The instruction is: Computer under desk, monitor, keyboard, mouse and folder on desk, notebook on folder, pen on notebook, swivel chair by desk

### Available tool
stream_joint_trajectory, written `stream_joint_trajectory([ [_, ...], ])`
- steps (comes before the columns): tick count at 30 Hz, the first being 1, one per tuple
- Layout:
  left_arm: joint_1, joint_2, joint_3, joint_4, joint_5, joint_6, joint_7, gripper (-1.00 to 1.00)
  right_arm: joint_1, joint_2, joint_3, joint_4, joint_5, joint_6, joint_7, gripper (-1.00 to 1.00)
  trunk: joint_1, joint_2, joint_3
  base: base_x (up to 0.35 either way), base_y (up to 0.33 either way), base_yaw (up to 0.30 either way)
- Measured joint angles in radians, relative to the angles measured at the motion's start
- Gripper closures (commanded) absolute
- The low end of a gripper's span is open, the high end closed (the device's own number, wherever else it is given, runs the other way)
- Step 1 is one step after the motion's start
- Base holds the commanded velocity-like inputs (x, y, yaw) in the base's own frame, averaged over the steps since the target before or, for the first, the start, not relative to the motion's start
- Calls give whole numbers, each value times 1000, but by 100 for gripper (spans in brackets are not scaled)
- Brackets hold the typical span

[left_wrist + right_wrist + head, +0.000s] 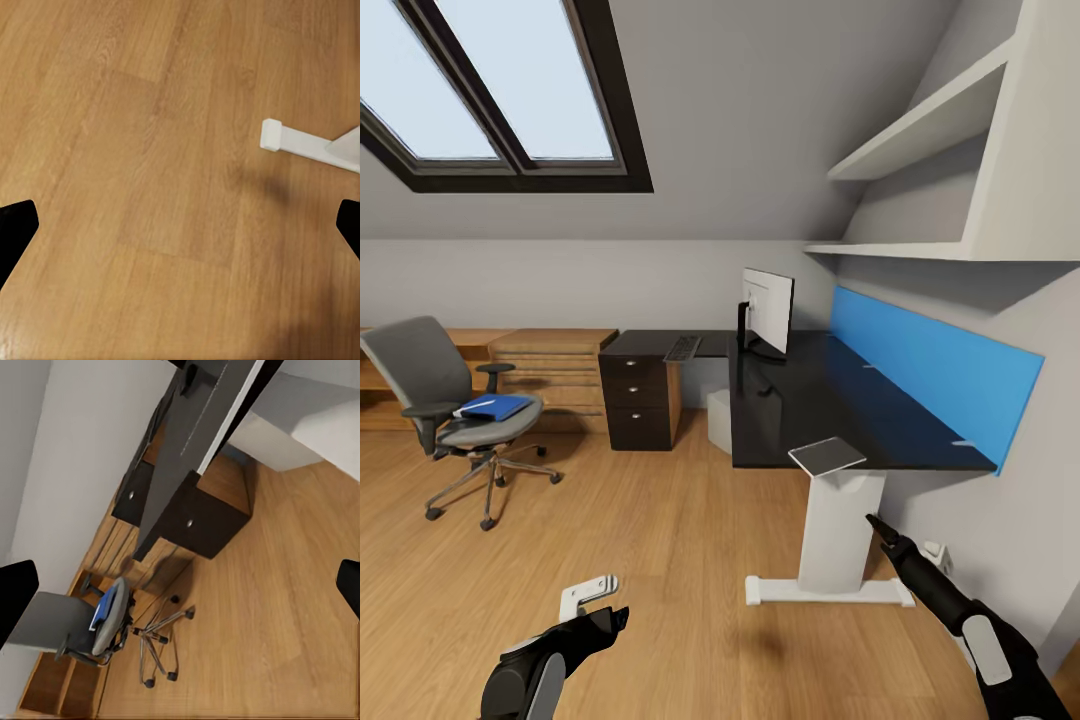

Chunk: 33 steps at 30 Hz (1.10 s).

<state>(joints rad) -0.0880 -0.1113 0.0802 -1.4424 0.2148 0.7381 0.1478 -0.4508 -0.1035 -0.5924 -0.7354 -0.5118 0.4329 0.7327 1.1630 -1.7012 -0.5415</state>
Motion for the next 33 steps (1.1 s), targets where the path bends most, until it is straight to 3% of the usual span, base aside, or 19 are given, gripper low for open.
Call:
stream_joint_trajectory([
  [2, 0, 0, 0, 0, 0, 0, 0, -100, 0, 1, 11, -1, 0, -1, -8, -100, 8, -14, -6, 0, 0, 0],
  [4, 0, -1, 0, 0, 0, 0, 0, -100, -1, 44, 30, -17, -20, 4, -63, -100, 15, -28, -13, 0, 0, 0],
  [7, 0, -1, 0, 0, 0, 0, 0, -100, -1, 57, 31, -27, -46, 9, -71, -100, 27, -49, -22, 0, 0, 0],
  [11, 0, -1, 0, 0, 0, 0, 0, -100, -1, 67, 35, -35, -119, 53, -76, -100, 42, -77, -34, 0, 0, 0],
  [13, 0, -1, 0, 1, 0, 0, 0, -100, -1, 72, 38, -38, -166, 133, -76, -100, 50, -91, -41, 0, 0, 0],
  [27, 0, 0, -2, 22, -1, 0, 1, -100, -1, 74, 39, -40, -187, 166, -74, -100, 104, -189, -85, 0, 0, 0],
  [33, 0, 0, -2, 28, 0, 0, 0, -100, -1, 75, 39, -40, -186, 160, -76, -100, 104, -189, -85, 0, 0, 0],
])
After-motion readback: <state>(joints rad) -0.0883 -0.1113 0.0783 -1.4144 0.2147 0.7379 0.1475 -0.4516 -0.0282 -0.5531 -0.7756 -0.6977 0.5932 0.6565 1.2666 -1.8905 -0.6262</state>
